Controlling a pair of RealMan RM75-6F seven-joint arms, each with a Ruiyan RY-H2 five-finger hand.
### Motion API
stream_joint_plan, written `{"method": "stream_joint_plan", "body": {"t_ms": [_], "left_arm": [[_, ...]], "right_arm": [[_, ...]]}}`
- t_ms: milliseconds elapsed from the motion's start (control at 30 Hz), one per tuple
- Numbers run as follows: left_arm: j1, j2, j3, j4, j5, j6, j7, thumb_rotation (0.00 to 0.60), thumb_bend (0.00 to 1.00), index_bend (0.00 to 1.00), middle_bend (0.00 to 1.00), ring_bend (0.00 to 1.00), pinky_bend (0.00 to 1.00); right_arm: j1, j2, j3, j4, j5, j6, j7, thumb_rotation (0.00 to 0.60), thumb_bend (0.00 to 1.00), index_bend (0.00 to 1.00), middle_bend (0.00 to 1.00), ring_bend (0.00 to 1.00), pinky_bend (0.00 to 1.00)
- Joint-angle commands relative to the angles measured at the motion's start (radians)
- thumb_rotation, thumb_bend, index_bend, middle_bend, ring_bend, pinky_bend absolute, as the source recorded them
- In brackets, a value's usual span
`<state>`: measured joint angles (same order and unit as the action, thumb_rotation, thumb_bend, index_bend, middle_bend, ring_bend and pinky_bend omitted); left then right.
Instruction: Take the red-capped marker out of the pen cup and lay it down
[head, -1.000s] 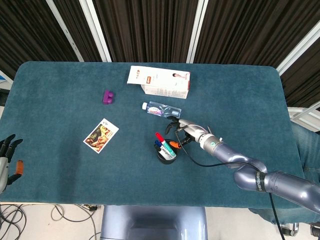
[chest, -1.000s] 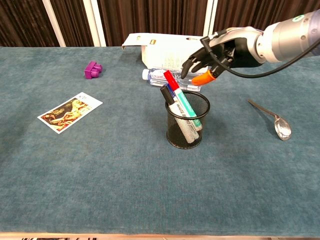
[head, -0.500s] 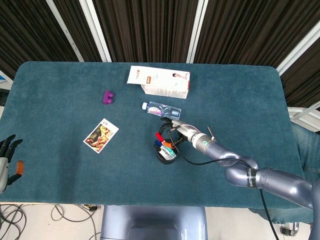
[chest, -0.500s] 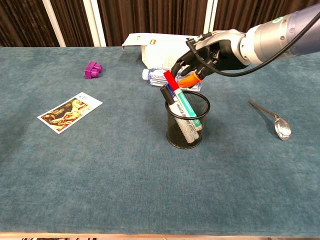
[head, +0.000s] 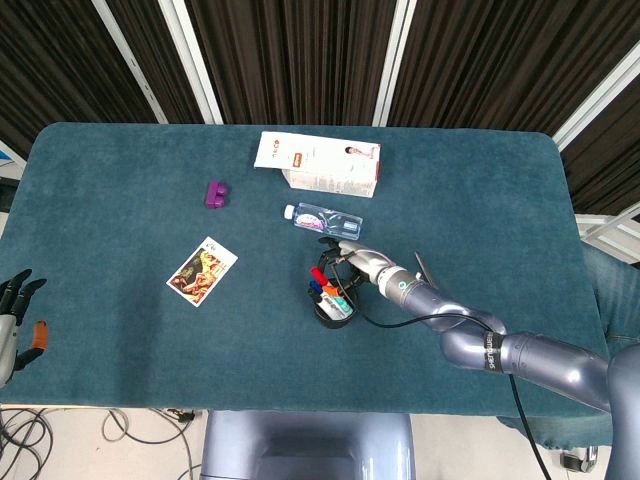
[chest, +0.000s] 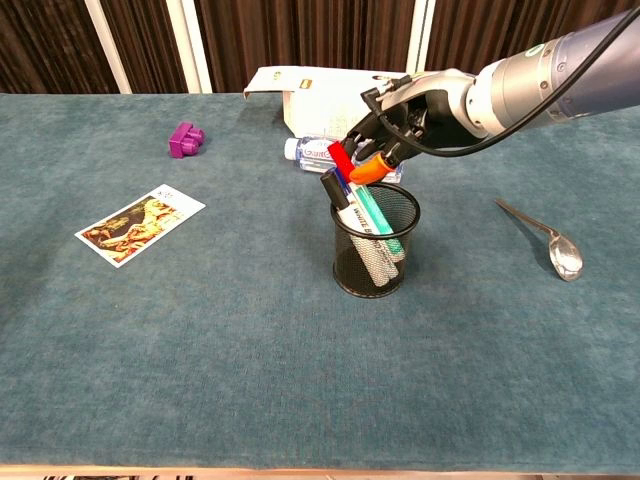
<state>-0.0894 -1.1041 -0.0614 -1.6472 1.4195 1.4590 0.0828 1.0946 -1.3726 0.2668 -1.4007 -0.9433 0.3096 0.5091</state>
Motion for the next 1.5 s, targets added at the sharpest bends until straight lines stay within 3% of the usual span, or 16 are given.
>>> {"method": "stream_joint_plan", "body": {"t_ms": [33, 1033, 1500], "left_arm": [[0.0, 0.0, 0.0, 0.0, 0.0, 0.0, -0.001, 0.6, 0.54, 0.15, 0.05, 0.09, 0.09], [-0.001, 0.003, 0.002, -0.003, -0.004, -0.006, 0.002, 0.6, 0.54, 0.16, 0.05, 0.09, 0.09], [0.0, 0.002, 0.002, -0.004, -0.004, -0.005, 0.001, 0.6, 0.54, 0.16, 0.05, 0.09, 0.09]], "right_arm": [[0.0, -0.004, 0.001, 0.005, 0.006, -0.004, -0.005, 0.6, 0.43, 0.48, 0.0, 0.0, 0.18], [-0.014, 0.019, 0.021, 0.005, 0.034, -0.049, -0.038, 0.6, 0.45, 0.57, 0.0, 0.0, 0.18], [-0.081, 0.154, 0.076, -0.118, 0.001, -0.031, -0.027, 0.6, 0.45, 0.58, 0.0, 0.0, 0.18]]}}
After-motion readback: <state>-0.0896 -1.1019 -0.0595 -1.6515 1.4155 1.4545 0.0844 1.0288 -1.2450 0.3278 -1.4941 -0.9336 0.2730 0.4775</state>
